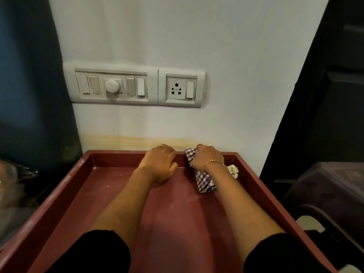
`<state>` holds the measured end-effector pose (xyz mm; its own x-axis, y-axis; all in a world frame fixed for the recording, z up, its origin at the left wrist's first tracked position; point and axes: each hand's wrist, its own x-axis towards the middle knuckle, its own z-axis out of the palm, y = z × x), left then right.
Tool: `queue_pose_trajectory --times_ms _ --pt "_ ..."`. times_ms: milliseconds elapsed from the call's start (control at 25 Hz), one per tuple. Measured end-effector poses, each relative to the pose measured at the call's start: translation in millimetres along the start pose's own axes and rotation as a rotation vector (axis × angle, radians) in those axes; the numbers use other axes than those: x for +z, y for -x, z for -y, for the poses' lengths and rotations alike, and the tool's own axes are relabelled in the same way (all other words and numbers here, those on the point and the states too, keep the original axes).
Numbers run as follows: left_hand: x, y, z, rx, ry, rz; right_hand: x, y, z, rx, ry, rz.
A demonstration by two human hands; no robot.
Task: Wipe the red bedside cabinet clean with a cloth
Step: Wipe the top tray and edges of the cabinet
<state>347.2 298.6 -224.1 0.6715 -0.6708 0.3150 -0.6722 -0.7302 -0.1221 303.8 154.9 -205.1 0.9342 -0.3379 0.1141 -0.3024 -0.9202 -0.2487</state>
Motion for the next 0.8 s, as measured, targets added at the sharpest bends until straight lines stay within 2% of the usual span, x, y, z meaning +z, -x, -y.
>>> queue_pose_trajectory --times_ms 160,280,400,520,600,680,800 --pt "3 30 35 -0.117 -0.045 -0.018 4 2 -3 -0.13 -0.049 0.089" --pt "4 46 47 -0.214 0.001 -0.022 0 6 -15 -0.033 0.053 0.011" --pt "5 49 44 -0.28 0.06 0.027 8 8 10 -0.002 0.052 -0.024" --pt "3 45 42 -0.295 0.073 0.052 16 6 39 -0.123 -0.028 0.035" --pt "4 46 43 -0.298 0.076 0.064 13 7 35 -0.168 -0.039 0.092" --pt "6 49 43 -0.308 0.091 0.056 6 11 17 -0.125 -0.016 0.089" --pt "6 48 45 -0.298 0.109 0.041 6 12 11 0.005 0.012 -0.003"
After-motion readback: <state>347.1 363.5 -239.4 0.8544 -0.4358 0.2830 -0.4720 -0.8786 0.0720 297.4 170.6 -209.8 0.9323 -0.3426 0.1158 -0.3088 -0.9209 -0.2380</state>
